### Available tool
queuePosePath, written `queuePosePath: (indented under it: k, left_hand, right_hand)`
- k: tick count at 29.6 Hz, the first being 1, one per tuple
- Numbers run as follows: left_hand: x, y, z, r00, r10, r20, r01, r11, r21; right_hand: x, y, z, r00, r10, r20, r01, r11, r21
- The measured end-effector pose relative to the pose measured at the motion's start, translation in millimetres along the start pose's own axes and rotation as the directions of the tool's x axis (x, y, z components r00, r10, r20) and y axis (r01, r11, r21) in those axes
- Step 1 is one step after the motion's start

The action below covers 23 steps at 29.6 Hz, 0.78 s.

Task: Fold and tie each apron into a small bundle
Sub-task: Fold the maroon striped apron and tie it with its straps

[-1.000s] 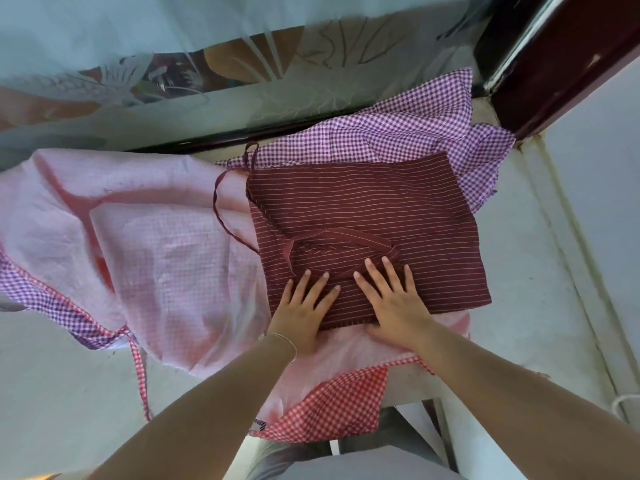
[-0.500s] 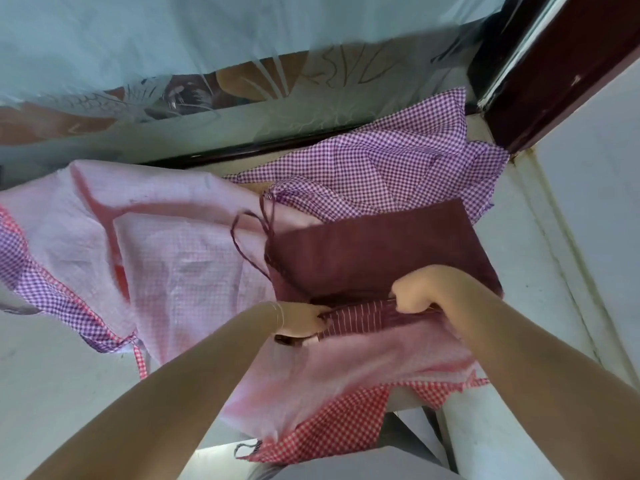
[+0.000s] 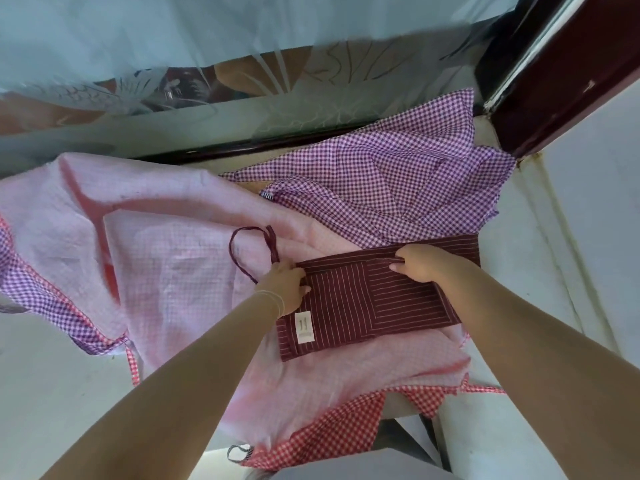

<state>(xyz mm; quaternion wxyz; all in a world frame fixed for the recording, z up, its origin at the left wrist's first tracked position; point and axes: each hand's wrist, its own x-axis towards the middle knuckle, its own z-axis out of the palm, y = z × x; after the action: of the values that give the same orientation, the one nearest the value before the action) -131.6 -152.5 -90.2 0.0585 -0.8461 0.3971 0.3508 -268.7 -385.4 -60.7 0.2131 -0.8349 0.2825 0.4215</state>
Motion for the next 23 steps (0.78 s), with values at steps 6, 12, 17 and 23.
queuePosePath:
  k: [6,12,17,23]
  left_hand:
    - [1,-2,18,0.963,-0.014,-0.268,0.01,1.0,-0.017]
    - [5,5,11,0.923,-0.096,-0.372,0.071,0.994,-0.081]
    - [-14,41,37,0.895,0.214,-0.391,-0.168,0.975,0.148]
    - [-15,55,81,0.995,0.08,-0.053,-0.072,0.987,0.14]
  right_hand:
    - [8,4,5,0.992,-0.005,-0.125,0.012,0.998,0.06]
    - [17,5,9,0.983,0.005,-0.181,0.01,0.997,0.082]
    - [21,1,12,0.977,0.041,-0.208,-0.031,0.998,0.051]
    - [13,13,20,0.965,0.106,-0.241,-0.085,0.992,0.097]
